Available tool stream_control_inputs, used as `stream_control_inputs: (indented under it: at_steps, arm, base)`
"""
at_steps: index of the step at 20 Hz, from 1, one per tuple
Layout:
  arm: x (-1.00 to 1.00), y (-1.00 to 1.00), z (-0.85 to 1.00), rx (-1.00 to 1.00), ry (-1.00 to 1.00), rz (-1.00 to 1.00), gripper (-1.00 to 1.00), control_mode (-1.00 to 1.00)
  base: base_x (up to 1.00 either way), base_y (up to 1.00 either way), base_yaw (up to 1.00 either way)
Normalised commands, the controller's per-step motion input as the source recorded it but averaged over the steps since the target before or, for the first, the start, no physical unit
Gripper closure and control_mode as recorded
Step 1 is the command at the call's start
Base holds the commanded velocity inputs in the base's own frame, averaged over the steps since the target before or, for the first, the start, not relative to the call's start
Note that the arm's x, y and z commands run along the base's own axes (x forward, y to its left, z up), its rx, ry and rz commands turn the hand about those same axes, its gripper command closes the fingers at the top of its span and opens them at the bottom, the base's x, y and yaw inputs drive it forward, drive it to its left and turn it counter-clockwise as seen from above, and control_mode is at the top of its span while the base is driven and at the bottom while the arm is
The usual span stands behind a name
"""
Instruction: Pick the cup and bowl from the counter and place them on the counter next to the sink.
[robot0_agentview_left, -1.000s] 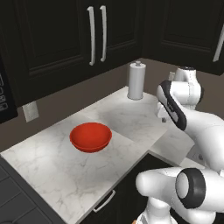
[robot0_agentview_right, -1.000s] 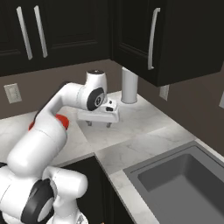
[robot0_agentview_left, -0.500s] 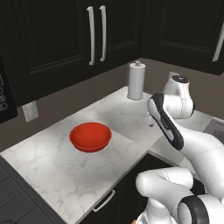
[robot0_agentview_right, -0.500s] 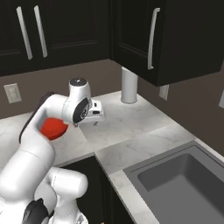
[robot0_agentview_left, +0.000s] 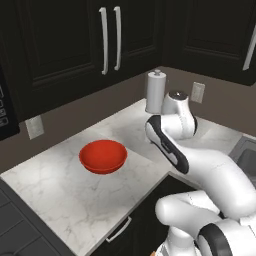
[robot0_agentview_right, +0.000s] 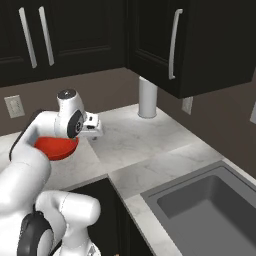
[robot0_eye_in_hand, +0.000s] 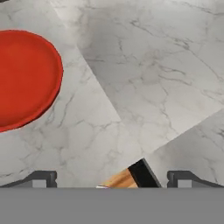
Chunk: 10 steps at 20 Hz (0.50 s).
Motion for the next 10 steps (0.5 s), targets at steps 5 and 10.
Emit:
stream_control_inputs:
  at_steps: [5, 10]
  arm:
    - [0.45, 0.44, -0.01, 0.0, 0.02, -0.23, -1.0, -1.0]
    - [0.42, 0.36, -0.03, 0.0, 0.0, -0.24, -1.0, -1.0]
  base:
    - [0.0, 0.0, 0.0]
    - [0.0, 0.0, 0.0]
